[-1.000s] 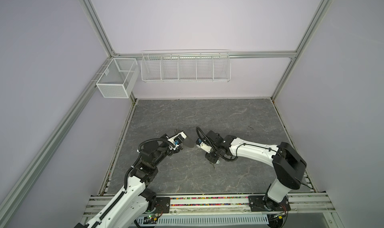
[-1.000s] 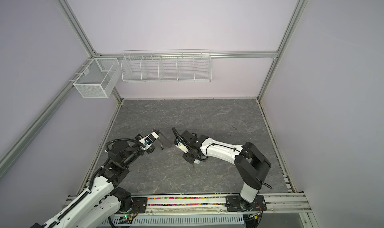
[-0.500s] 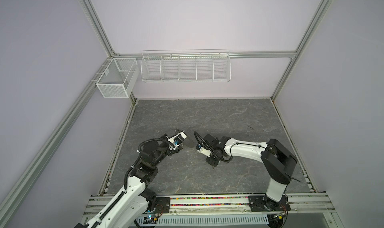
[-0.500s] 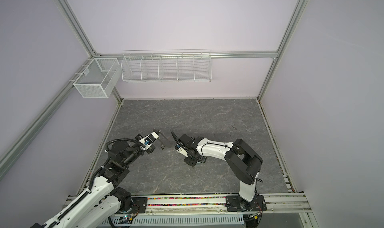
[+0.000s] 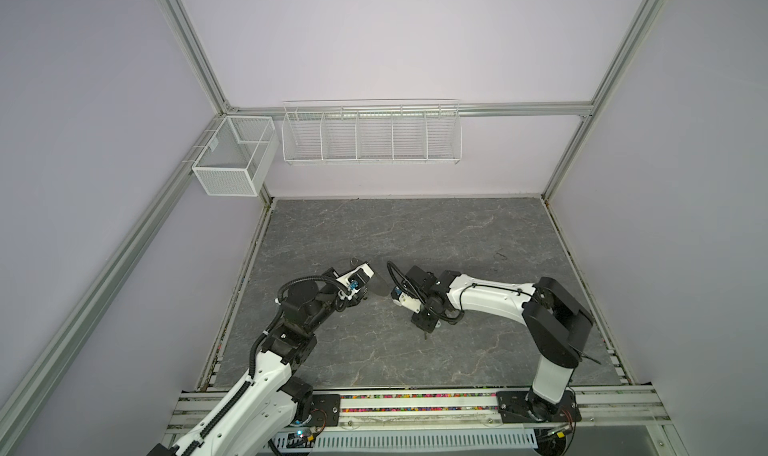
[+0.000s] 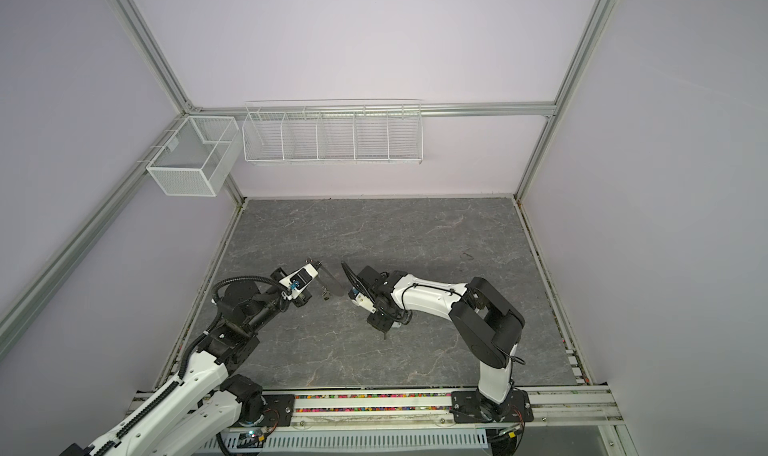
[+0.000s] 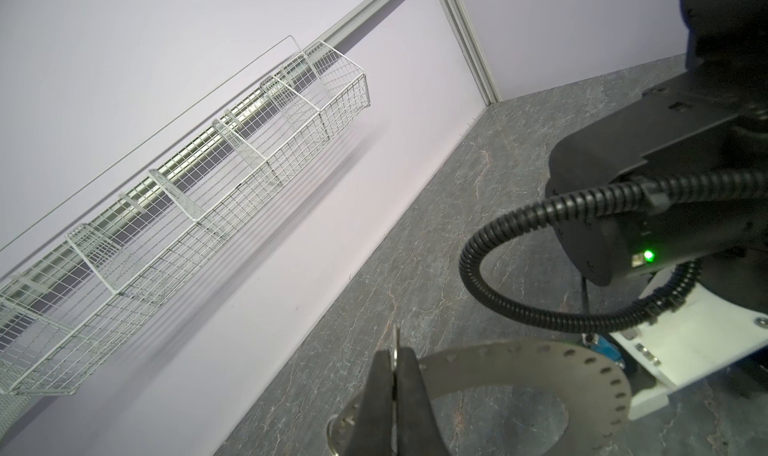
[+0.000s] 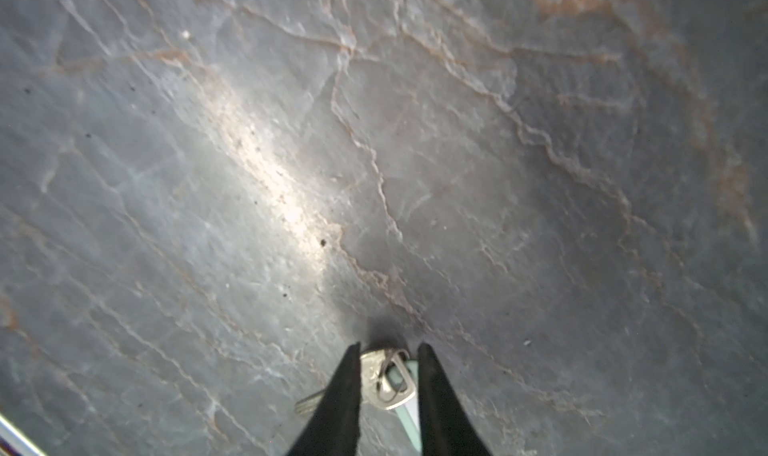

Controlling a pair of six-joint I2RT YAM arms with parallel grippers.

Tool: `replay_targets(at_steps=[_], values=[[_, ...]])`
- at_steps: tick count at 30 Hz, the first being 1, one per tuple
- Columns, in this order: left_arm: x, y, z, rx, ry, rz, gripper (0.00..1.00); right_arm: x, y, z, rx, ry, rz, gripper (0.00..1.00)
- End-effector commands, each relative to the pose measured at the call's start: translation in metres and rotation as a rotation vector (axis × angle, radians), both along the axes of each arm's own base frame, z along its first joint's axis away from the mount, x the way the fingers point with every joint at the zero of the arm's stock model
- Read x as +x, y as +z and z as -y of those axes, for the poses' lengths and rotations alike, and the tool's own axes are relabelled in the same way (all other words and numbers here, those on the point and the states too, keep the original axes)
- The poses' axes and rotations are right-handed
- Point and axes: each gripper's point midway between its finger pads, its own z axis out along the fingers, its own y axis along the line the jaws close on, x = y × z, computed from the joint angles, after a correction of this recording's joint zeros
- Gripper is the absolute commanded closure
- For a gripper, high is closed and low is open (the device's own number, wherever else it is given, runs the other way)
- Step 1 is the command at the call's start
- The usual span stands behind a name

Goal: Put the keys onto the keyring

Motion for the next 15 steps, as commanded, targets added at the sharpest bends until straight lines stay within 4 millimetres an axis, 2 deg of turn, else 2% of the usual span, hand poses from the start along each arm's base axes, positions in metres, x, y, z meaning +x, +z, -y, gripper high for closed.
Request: replay_targets(at_steps=[1, 4, 8, 15], values=[[-0.001, 0.019, 0.001, -0.032, -0.012, 0.044, 1.00, 0.009, 0.015, 0.002, 0.047, -0.051, 0.016, 0.67], [-0.001, 0.018, 0.001, -0.029, -0.012, 0.044, 1.00, 0.009, 0.018, 0.007, 0.050, -0.063, 0.027, 0.67], [-0.001, 0.018, 0.002, -0.029, -0.015, 0.044, 1.00, 0.000, 0.024, 0.008, 0.092, -0.029, 0.045, 0.67], [0.000, 0.018, 0.002, -0.032, -0.016, 0.045, 1.00, -0.012, 0.023, 0.010, 0.131, 0.024, 0.036, 0.67]])
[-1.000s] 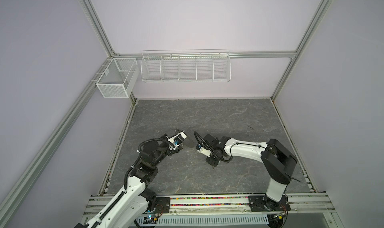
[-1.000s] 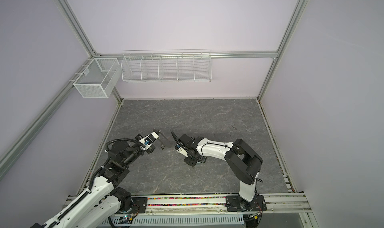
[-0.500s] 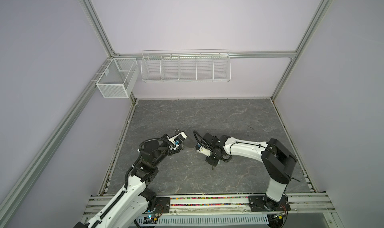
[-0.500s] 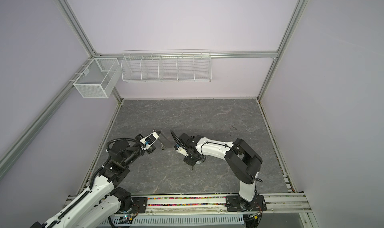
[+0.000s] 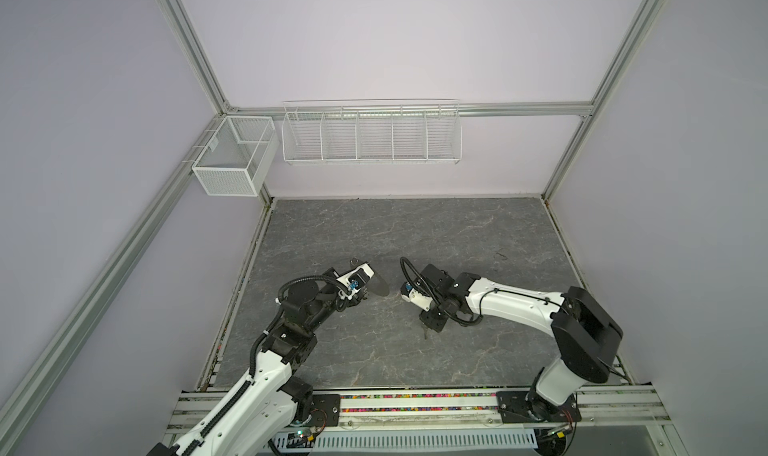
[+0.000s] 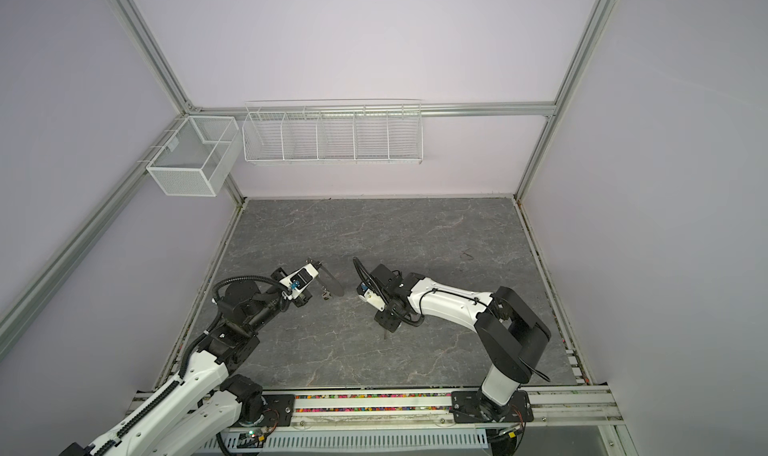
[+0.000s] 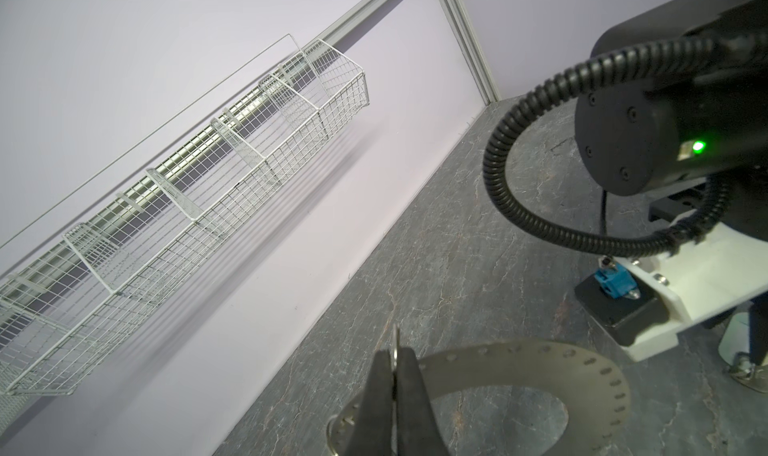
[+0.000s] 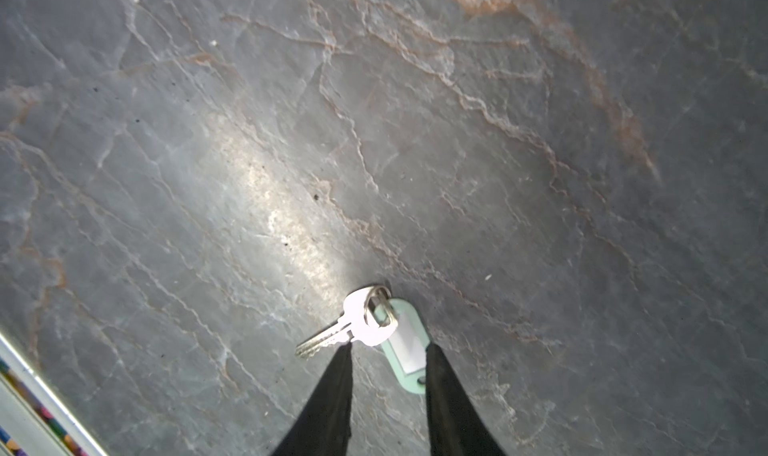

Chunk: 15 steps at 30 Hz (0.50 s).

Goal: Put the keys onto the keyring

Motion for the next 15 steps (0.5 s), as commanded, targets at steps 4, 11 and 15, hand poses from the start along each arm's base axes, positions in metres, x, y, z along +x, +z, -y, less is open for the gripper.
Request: replay_targets(at_steps=[4, 11, 15], values=[[-0.001, 0.018, 0.001, -0.032, -0.013, 0.045, 1.00, -0.010, -0.008, -0.001, 0.003, 0.072, -0.017, 0.68], [-0.001, 0.020, 0.001, -0.034, -0.013, 0.047, 1.00, -0.009, -0.017, -0.003, -0.022, 0.081, -0.021, 0.70], [-0.001, 0.019, 0.001, -0.034, -0.012, 0.046, 1.00, -0.007, -0.021, -0.005, -0.036, 0.078, -0.022, 0.71]])
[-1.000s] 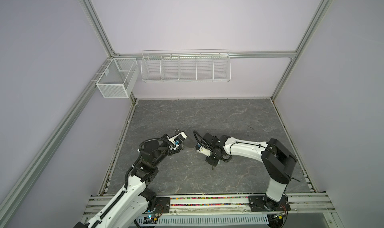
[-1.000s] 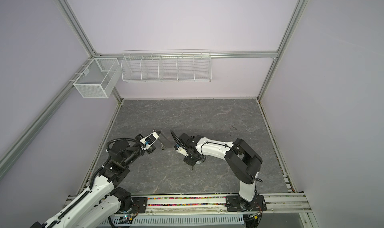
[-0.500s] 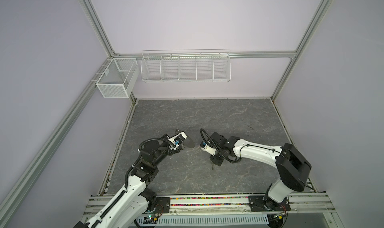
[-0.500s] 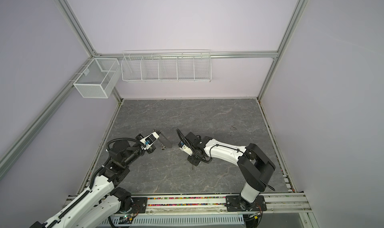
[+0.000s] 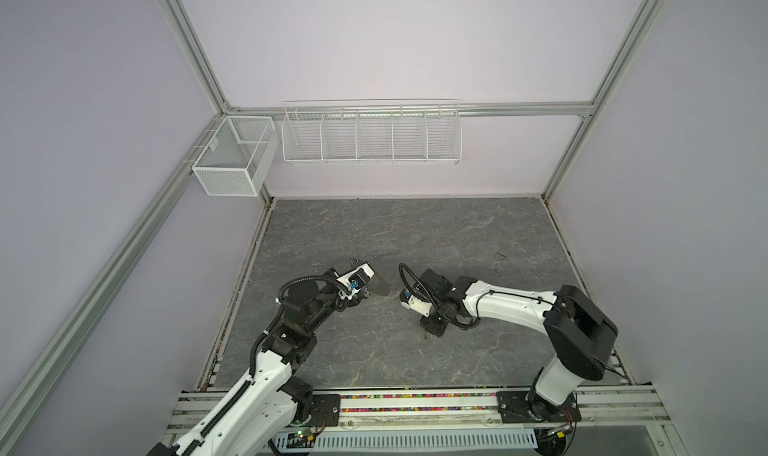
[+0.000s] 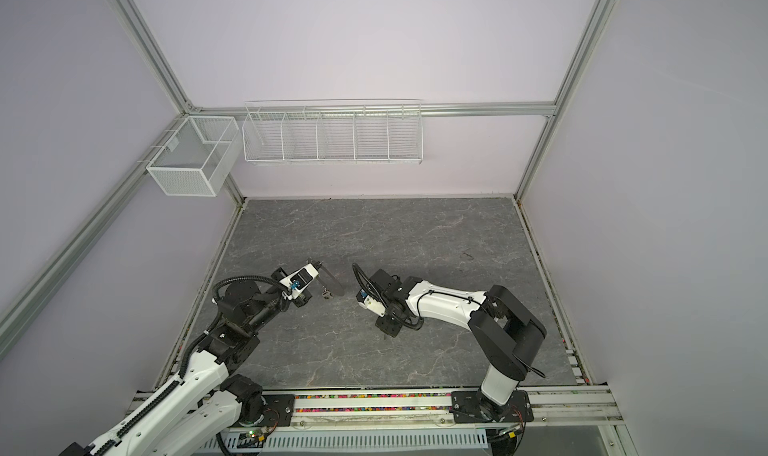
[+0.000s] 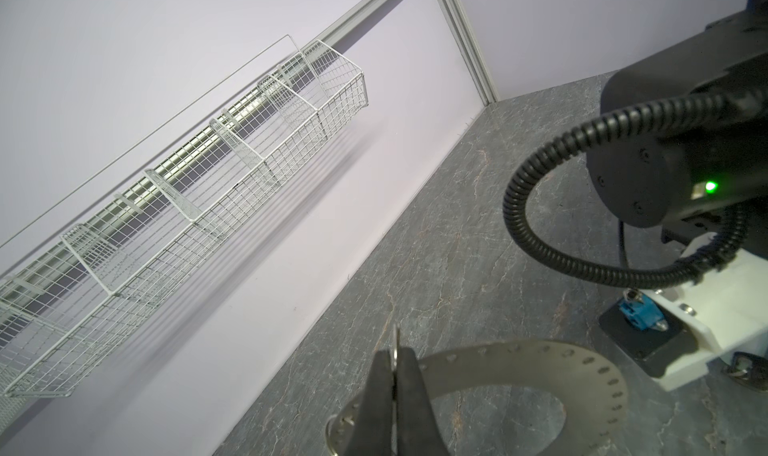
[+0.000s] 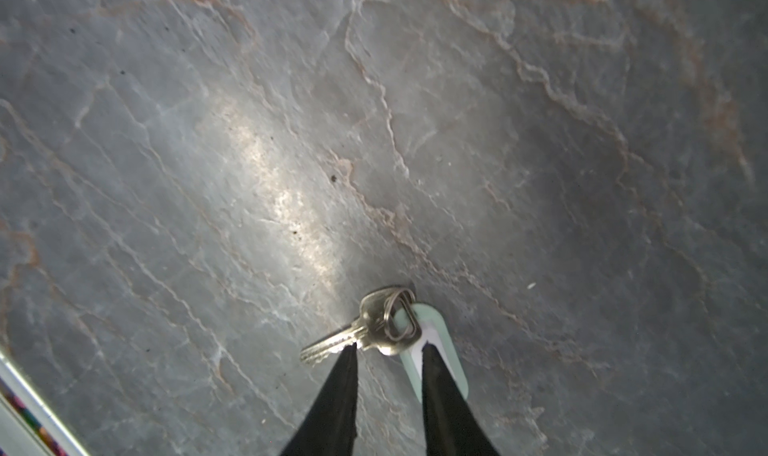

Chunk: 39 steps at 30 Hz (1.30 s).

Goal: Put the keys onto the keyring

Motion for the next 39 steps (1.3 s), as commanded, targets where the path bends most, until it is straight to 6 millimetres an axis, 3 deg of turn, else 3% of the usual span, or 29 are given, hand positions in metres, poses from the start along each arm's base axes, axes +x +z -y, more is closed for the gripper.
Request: replay_targets(at_steps=[1, 18, 28, 33, 39], values=[[-0.001, 0.020, 0.001, -0.034, -0.011, 0.048, 1.00, 0.002, -0.003, -0.006, -0.004, 0.025, 0.010, 0.72], [-0.001, 0.018, 0.000, -0.035, -0.008, 0.043, 1.00, 0.011, -0.002, -0.003, -0.048, -0.018, 0.030, 0.93], [-0.002, 0.017, -0.001, -0.042, -0.002, 0.046, 1.00, -0.013, 0.002, 0.011, -0.184, 0.023, -0.144, 0.93], [-0.003, 0.015, -0.002, -0.047, -0.001, 0.046, 1.00, -0.023, 0.001, 0.028, -0.307, 0.025, -0.234, 0.93], [-0.004, 0.015, -0.003, -0.053, 0.001, 0.047, 1.00, -0.020, 0.011, 0.036, -0.370, 0.000, -0.264, 0.93]])
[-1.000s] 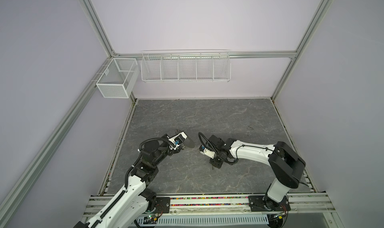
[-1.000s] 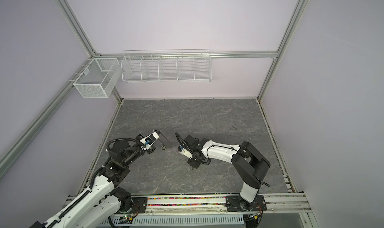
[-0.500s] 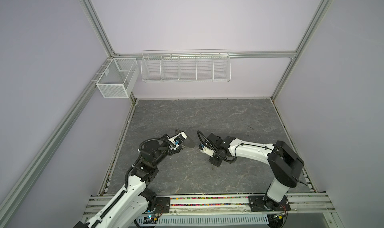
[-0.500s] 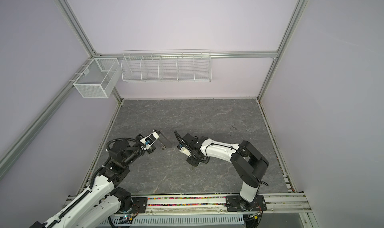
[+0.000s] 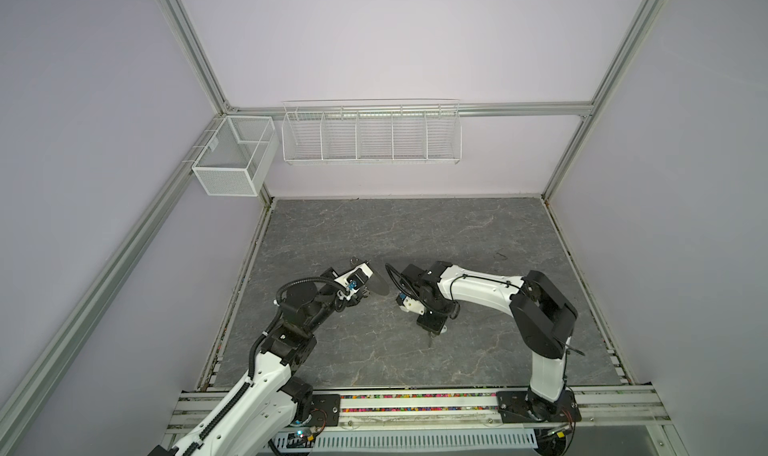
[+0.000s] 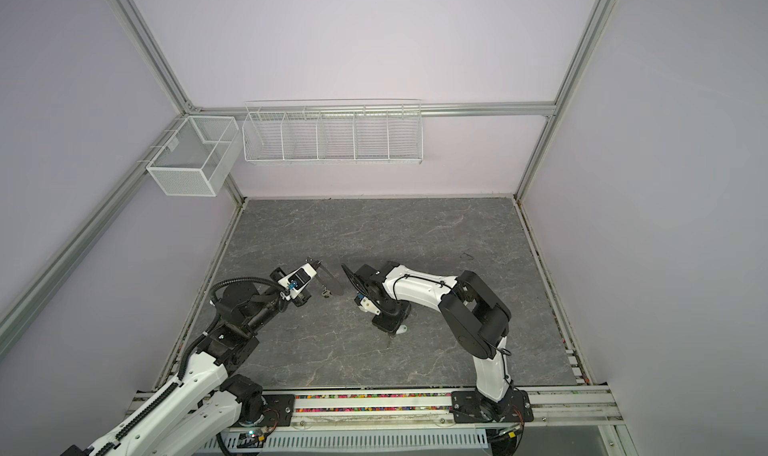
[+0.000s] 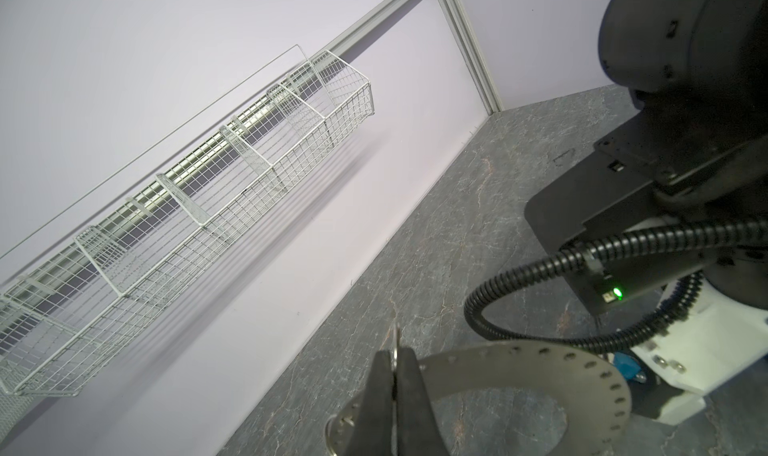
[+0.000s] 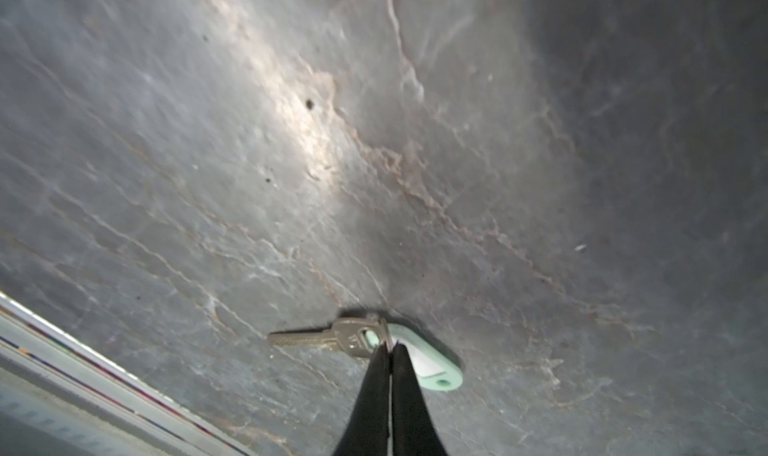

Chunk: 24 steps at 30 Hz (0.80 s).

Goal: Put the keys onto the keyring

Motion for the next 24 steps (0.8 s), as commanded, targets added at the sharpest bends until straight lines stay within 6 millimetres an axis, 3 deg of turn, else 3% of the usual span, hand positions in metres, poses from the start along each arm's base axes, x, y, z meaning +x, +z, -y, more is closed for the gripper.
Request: replay_targets(at_steps=[1, 5, 10, 15, 17, 20, 24], values=[[-0.002, 0.009, -0.001, -0.028, -0.002, 0.034, 1.00, -0.009, 0.013, 0.017, -0.081, 0.011, -0.060, 0.93], [-0.002, 0.008, -0.001, -0.033, -0.004, 0.035, 1.00, -0.008, 0.017, 0.023, -0.143, 0.021, -0.073, 0.93], [-0.002, 0.009, -0.001, -0.037, -0.005, 0.037, 1.00, -0.007, 0.007, 0.028, -0.202, 0.030, -0.100, 0.93], [-0.002, 0.009, -0.001, -0.040, -0.002, 0.034, 1.00, 0.005, 0.008, 0.020, -0.177, 0.028, -0.045, 0.93], [-0.002, 0.009, -0.001, -0.040, -0.002, 0.035, 1.00, 0.010, 0.009, 0.016, -0.161, 0.024, -0.018, 0.89], [-0.002, 0.010, -0.001, -0.041, -0.003, 0.035, 1.00, 0.017, 0.014, 0.008, -0.095, 0.000, 0.019, 0.73], [-0.001, 0.010, -0.001, -0.042, -0.003, 0.035, 1.00, 0.028, 0.028, 0.001, 0.032, -0.076, 0.069, 0.66]])
